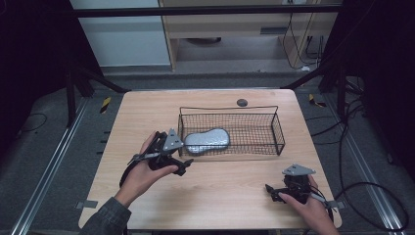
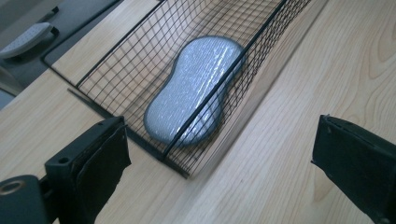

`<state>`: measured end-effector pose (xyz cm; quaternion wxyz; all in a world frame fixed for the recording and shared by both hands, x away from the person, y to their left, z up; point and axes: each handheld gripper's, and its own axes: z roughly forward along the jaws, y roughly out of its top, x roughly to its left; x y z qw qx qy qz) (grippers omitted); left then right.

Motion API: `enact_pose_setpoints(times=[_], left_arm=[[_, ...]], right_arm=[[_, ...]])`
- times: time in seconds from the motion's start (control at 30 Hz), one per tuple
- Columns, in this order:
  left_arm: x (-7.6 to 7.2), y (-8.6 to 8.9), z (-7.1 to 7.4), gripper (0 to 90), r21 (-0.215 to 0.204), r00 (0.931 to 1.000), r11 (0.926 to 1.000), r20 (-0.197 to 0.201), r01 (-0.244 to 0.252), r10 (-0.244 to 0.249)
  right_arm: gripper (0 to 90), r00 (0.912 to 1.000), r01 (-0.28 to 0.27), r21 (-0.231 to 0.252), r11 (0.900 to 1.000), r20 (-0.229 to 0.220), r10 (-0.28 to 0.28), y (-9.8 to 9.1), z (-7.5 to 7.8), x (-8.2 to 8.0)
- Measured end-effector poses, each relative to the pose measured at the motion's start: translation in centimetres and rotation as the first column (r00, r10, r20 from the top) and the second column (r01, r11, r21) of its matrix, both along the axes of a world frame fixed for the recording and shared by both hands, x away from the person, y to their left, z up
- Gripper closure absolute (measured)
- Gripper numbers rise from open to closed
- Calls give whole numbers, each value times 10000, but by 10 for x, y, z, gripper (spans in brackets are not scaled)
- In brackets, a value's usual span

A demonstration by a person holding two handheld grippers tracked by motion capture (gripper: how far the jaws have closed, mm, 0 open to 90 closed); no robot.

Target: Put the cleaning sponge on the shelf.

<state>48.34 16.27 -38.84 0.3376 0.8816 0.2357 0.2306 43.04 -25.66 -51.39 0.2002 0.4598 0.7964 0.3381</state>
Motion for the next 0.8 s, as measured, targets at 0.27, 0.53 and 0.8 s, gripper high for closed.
enact_pose_setpoints(times=[0.27,0.53,0.8], left_arm=[[-3,26,-6,31,31,9988,9989,-141,-477,478],[-1,51,-15,28,127,9953,9957,-314,-915,918],[8,67,-29,28,274,9898,9914,-596,-1282,1297]], right_arm=[[3,10000,-1,10,10000,7,1,0,0,0],[3,10000,0,1,10000,0,0,0,0,0],[3,10000,1,2,10000,0,-1,0,0,0]])
